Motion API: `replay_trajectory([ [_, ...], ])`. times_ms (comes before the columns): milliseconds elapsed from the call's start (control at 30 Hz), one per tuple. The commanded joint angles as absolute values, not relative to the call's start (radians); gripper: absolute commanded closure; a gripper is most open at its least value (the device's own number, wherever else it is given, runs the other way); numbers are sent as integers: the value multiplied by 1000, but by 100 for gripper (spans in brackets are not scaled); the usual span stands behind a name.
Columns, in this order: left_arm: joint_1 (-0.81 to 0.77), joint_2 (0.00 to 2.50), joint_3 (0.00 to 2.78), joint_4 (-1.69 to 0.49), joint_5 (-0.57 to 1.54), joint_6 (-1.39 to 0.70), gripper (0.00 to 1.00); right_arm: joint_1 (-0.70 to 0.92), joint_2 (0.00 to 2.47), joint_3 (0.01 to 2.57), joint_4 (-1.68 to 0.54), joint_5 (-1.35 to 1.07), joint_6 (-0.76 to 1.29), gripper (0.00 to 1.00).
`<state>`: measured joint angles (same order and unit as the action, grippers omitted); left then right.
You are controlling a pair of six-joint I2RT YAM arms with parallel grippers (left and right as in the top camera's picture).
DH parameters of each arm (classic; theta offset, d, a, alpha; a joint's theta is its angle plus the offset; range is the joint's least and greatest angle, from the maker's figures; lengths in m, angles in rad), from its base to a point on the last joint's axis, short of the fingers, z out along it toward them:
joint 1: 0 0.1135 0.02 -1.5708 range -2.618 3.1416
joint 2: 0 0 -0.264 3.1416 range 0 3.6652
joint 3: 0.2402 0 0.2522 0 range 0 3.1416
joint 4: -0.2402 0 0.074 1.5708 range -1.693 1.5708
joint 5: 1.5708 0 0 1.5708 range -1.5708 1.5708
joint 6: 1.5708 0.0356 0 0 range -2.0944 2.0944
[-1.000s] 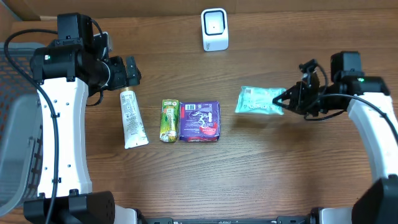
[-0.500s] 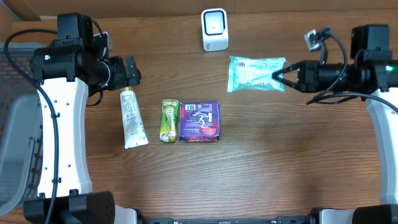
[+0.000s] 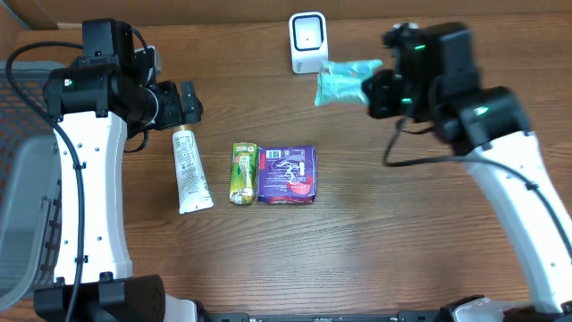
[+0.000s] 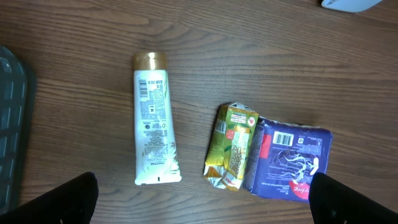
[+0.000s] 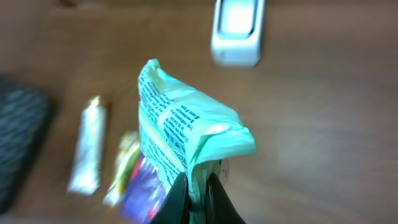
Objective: Scan the item barcode
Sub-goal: 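Hold the wipes pack in front of the white scanner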
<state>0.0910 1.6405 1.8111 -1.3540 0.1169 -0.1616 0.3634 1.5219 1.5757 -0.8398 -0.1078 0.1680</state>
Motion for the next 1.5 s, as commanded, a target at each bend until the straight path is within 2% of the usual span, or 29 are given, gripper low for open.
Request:
replay_trajectory([
  [0, 89, 1651, 1815, -1350, 124, -165, 1, 441, 1532, 1604, -720, 449, 194, 96],
  [100, 89, 1651, 1815, -1350, 124, -165, 0, 497, 1575, 1604, -533, 606, 44, 96],
  [367, 89, 1651, 1815, -1350, 123, -165, 1, 542, 1810, 1604, -249, 616, -264, 96],
  [500, 89, 1651, 1815, -1350, 124, -165, 1, 548, 1931, 1604, -93, 732, -401, 96],
  [833, 89, 1651, 1815, -1350, 124, -165, 1, 577, 2106, 1604, 194, 743, -925, 96],
  [1200, 89, 1651, 1815, -1350, 124, -165, 0, 569, 2244, 1604, 402, 705, -1267, 96],
  [1467, 89, 1651, 1815, -1350, 123, -165, 0, 566, 2292, 1604, 425, 675, -1297, 96],
])
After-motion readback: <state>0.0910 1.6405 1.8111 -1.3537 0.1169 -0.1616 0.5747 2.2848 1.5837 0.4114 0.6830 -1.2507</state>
